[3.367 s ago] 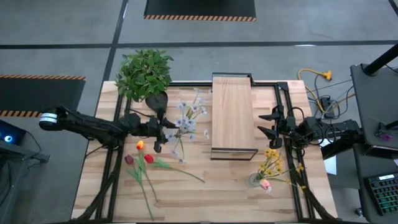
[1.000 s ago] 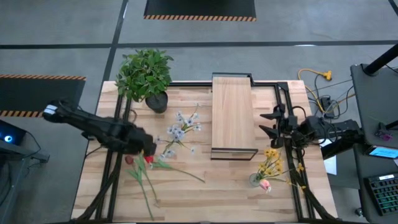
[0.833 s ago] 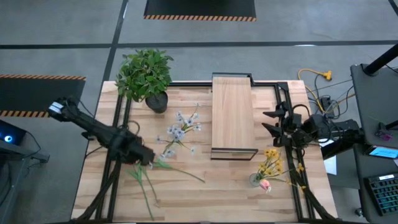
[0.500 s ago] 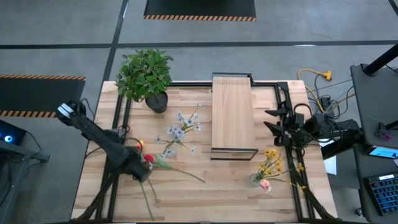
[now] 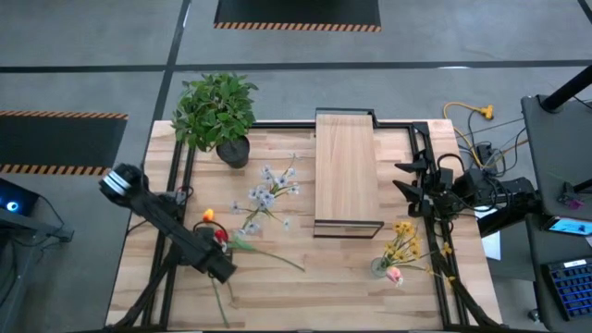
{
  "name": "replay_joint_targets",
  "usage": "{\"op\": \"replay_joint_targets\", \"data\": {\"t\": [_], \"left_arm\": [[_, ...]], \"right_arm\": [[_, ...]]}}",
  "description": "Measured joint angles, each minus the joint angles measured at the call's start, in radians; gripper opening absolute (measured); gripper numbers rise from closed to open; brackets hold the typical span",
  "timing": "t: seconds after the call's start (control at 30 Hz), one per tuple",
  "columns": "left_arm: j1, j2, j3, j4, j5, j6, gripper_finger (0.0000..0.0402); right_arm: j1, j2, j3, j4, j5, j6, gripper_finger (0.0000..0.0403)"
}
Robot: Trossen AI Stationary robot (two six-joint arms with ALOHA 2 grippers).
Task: Pick and place flowers into a vace then onto a shelf
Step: Put the maroon tulip into the left transparent glass vase
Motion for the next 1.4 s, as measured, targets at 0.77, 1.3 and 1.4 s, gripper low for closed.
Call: {"op": "replay_joint_targets", "data": {"t": [0.77, 1.3, 1.4], "left_arm": [[0.0, 0.041, -0.017, 0.111, -0.019, 0.073, 0.0056], [-0.014, -0.089, 0.001, 0.037, 0.158, 0.258, 0.0], [-0.032, -0.16, 0.0, -0.001, 0.149, 0.294, 0.0]], "right_arm": [[0.0, 0.0, -0.001, -0.008, 0.001, 0.003, 0.0219], [0.0, 0.0, -0.002, -0.008, 0.0, 0.003, 0.0219], [0.0, 0.0, -0.002, -0.008, 0.0, 0.003, 0.0219]]}}
